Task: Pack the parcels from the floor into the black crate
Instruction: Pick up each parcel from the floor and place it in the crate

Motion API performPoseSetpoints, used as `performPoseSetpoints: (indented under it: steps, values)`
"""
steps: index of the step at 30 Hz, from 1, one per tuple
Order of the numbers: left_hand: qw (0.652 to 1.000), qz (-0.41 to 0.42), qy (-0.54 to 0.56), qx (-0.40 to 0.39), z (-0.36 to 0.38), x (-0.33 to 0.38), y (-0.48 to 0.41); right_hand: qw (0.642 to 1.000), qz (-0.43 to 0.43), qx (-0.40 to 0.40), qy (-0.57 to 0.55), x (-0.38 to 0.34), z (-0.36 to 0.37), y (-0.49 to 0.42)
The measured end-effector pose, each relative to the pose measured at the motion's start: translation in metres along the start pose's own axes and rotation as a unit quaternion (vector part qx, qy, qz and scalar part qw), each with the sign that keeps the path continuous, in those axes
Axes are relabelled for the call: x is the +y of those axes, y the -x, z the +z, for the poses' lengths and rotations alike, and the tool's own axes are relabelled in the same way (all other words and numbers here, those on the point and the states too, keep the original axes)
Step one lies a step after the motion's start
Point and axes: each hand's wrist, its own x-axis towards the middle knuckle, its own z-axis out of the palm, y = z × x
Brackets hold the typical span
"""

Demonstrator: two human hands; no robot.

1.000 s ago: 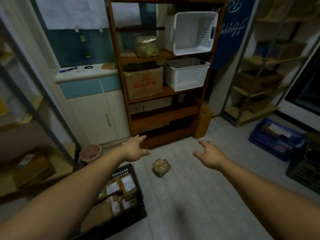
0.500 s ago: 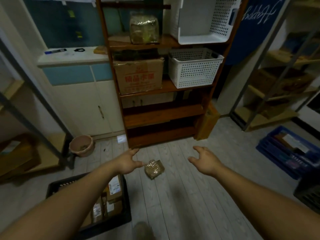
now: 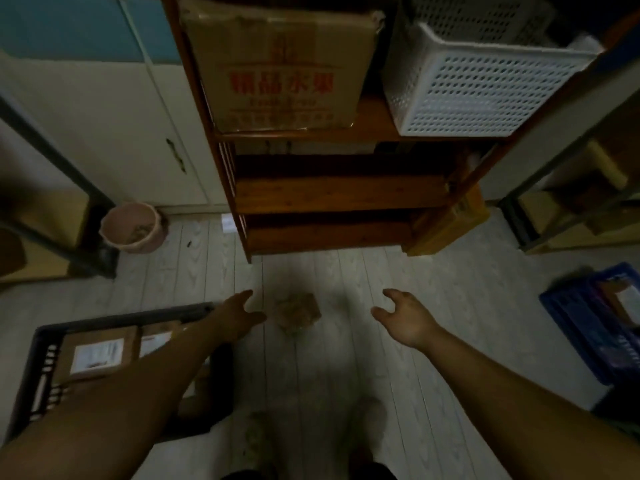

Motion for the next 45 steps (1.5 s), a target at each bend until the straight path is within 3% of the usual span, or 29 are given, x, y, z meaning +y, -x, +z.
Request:
performPoseSetpoints:
  steps: [9, 19, 25, 28, 35, 45]
  values:
    - [0.988, -0.126, 0.068, 0.054, 0.076, -0.045, -0.118, 0.987, -0.074, -0.135, 0.035, 0.037, 0.067, -0.179]
    - [0.965, -0.153, 0.18, 0.113, 0.206, -0.144, -0.354, 0.979, -0.115, -0.159, -0.049, 0.087, 0.272, -0.369]
    - [0.924, -0.17, 0.33, 0.095, 0.253, -0.206, -0.441, 0.959, -0.142, -0.233, -0.083, 0.114, 0.377, -0.443]
    - [0.895, -0.137, 0.415, 0.089, 0.266, -0.22, -0.462, 0.957, -0.135, -0.229, -0.114, 0.12, 0.4, -0.461]
    - [0.873, -0.085, 0.461, 0.134, 0.258, -0.191, -0.399, 0.953, -0.121, -0.235, -0.147, 0.105, 0.357, -0.404]
    - [0.884, -0.079, 0.435, 0.155, 0.128, -0.061, -0.166, 0.948, -0.147, -0.227, -0.168, -0.016, 0.152, -0.197]
